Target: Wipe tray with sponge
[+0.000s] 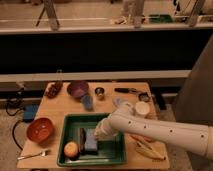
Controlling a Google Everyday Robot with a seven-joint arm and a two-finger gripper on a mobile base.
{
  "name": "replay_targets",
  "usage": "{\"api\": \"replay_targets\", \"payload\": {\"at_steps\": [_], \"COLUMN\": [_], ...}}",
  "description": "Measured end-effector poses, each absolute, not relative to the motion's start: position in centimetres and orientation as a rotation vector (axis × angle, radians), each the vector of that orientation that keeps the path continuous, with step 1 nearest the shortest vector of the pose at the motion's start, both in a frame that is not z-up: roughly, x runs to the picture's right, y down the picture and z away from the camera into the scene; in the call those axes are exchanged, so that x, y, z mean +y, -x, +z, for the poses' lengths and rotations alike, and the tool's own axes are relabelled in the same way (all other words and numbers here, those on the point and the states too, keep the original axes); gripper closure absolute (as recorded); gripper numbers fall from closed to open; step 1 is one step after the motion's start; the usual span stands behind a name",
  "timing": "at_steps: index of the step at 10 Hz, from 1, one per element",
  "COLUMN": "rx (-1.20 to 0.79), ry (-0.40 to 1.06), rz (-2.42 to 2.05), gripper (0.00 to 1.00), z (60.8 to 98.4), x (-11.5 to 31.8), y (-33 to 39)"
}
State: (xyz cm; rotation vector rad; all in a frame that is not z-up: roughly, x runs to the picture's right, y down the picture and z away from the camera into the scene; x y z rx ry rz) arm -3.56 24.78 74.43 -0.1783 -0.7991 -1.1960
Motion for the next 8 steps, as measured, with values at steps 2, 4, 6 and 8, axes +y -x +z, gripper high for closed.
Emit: {"api": "replay_targets", "payload": {"at_steps": [2,4,6,8], "rx": [-0.780,-0.748,-0.704,-0.653], "ry": [0.188,0.196,0.198,0.209], "rz": [-1.197,-1.189,-1.166,-1.143], "gripper": [1.00,1.00,1.00,1.00], "z": [73.8,73.4,73.4,74.2], "x": [25.0,25.1,24.9,24.3], "y": [1.4,-0.6,-2.3,-3.6]}}
